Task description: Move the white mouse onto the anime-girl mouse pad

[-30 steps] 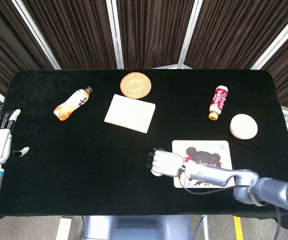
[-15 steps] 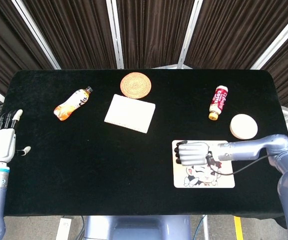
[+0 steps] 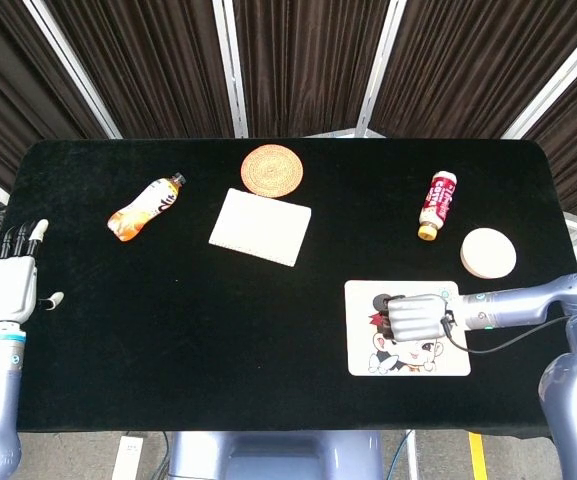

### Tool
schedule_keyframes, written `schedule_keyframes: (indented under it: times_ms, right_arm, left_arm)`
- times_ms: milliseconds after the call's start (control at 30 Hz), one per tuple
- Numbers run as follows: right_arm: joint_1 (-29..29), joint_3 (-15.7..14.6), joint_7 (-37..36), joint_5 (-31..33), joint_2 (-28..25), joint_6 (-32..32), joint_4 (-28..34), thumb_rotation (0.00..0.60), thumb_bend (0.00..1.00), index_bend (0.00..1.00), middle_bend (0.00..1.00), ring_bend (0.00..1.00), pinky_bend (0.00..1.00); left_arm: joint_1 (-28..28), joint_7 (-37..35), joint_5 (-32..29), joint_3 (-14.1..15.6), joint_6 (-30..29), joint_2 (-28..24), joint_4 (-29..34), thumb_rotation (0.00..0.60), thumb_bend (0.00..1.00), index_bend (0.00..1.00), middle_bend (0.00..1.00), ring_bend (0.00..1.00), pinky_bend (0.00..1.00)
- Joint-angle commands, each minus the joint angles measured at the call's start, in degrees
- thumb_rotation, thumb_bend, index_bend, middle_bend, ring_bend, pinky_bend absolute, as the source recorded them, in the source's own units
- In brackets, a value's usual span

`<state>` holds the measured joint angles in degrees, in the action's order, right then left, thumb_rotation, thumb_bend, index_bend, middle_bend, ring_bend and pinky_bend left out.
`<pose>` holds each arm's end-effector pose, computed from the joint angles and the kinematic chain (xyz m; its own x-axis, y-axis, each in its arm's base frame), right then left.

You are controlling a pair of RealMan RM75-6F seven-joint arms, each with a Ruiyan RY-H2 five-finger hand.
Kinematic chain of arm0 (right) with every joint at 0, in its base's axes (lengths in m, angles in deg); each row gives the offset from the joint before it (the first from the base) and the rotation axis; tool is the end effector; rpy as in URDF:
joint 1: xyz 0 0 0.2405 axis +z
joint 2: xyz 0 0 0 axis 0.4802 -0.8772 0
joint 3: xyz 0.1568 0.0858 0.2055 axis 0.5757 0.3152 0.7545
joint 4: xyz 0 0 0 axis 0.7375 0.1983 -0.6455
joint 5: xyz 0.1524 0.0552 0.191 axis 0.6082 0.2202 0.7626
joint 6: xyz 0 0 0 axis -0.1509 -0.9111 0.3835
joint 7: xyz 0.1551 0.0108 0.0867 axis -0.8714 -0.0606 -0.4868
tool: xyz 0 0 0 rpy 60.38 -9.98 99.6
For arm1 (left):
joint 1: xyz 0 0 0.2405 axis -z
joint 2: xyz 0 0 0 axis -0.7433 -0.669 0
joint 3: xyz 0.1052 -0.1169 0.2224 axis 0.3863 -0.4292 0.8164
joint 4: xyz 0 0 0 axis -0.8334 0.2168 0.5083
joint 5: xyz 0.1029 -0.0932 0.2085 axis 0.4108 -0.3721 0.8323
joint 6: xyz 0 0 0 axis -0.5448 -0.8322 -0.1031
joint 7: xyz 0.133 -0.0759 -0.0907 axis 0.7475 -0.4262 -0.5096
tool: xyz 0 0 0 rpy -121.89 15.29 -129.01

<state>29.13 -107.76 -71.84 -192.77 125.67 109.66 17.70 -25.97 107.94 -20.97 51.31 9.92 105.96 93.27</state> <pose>-0.2535 -0.4138 0.0312 0.8650 0.4233 0.2694 0.3875 -0.9046 0.1776 -0.3001 0.3327 0.0987 0.5554 0.0528 0.8299 0.8143 0.1682 -0.5556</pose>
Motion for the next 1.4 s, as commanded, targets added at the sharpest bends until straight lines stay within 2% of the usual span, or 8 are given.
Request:
schedule_keyframes:
  times_ms: [33, 300, 500, 600, 667, 767, 1200, 1400]
  right_arm:
    - [-0.82, -0.4, -0.85, 0.63, 1.56, 1.01, -1.65, 0.6, 0.79, 0.47, 0.52, 0.35, 0.51]
    - [-2.06, -1.18, -1.01, 1.78, 3.75, 1.63, -4.47, 0.6, 0.77, 0.47, 0.52, 0.35, 0.5]
    - [-2.38, -1.83, -0.66, 2.4, 4.84, 1.27, -6.12, 0.6, 0.7, 0.47, 0.49, 0.33, 0.45]
    - [-2.44, -2.07, 0.3, 2.79, 5.15, 0.44, -7.08, 0.6, 0.59, 0.42, 0.37, 0.2, 0.34]
    - [-2.5, -2.09, 0.96, 3.24, 5.23, 0.21, -7.31, 0.6, 0.44, 0.31, 0.23, 0.07, 0.23]
    - [-2.59, -2.08, 1.8, 3.89, 5.23, -0.02, -7.38, 0.6, 0.29, 0.26, 0.15, 0.0, 0.18]
    - [-2.95, -2.59, 4.43, 5.1, 4.16, 1.48, -4.4, 0.6, 0.27, 0.26, 0.14, 0.0, 0.14]
    - [-3.02, -2.54, 6.6, 6.05, 3.11, -1.65, -2.48, 0.6, 0.23, 0.19, 0.02, 0.0, 0.01]
  left_arm:
    - [0.05, 0.1, 0.18, -0.03, -0.07, 0.08, 0.15, 0.6, 0.0, 0.0, 0.0, 0.0, 0.0]
    - [0.62, 0.58, 0.3, -0.09, 0.73, 0.49, 0.01, 0.6, 0.0, 0.0, 0.0, 0.0, 0.0]
    - [0.55, 0.34, 0.16, -0.17, 0.92, 0.34, -0.03, 0.6, 0.0, 0.0, 0.0, 0.0, 0.0]
    - [0.52, 0.28, 0.05, -0.17, 1.03, 0.29, -0.06, 0.6, 0.0, 0.0, 0.0, 0.0, 0.0]
    - [0.48, 0.25, 0.01, -0.19, 1.02, 0.27, -0.11, 0.6, 0.0, 0.0, 0.0, 0.0, 0.0]
    - [0.44, 0.13, -0.1, -0.24, 1.09, 0.2, -0.18, 0.6, 0.0, 0.0, 0.0, 0.0, 0.0]
    - [0.0, -1.19, 0.51, -0.08, 1.44, -0.85, 0.37, 0.6, 0.0, 0.0, 0.0, 0.0, 0.0]
    - [-0.12, -1.52, 1.05, 0.07, 1.45, -1.15, 0.73, 0.6, 0.0, 0.0, 0.0, 0.0, 0.0]
